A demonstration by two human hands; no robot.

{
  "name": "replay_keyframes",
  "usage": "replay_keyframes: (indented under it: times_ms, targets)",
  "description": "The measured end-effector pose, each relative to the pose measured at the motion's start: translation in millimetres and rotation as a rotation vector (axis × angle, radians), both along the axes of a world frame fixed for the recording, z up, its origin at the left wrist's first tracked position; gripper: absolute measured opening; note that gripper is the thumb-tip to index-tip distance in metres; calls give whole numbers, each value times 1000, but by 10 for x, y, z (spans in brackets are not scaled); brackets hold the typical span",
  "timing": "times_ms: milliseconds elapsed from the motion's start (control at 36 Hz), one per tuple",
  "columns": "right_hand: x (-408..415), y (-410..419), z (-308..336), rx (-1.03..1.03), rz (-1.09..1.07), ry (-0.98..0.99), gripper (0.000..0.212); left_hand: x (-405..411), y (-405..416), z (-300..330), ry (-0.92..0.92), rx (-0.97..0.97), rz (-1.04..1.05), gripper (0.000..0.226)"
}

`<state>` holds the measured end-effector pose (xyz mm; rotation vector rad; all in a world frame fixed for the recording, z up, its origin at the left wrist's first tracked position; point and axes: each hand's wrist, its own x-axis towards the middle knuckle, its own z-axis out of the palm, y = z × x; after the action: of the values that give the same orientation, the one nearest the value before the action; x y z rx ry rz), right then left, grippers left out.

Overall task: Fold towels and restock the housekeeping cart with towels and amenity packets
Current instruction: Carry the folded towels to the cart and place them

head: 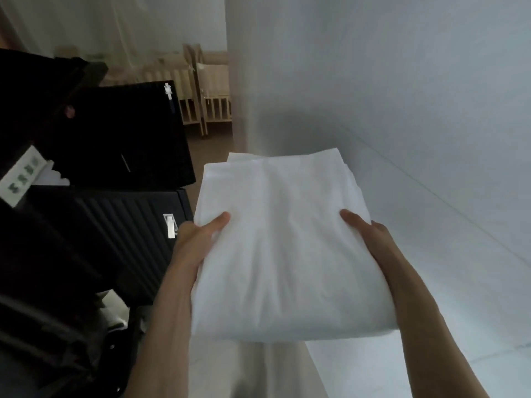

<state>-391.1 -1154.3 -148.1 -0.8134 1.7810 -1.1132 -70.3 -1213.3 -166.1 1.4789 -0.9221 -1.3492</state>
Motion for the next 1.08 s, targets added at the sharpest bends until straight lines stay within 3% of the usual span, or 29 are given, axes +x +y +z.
replay_keyframes:
  times_ms: [361, 639, 917, 1083]
  targets:
    - [-74, -1973, -117, -11, 88, -53, 73, -70, -1582, -54, 36, -2, 139, 45]
    - [-85, -3583, -221, 50, 248, -183, 113, -162, -2532, 16, 70, -29, 253, 35]
    - [231, -4838, -385, 63, 298, -116, 111, 45, -3336, -118, 92, -43, 357, 31]
    - [557, -5498, -444, 83, 357, -87, 91, 329, -3940, -276, 90, -12, 396, 31]
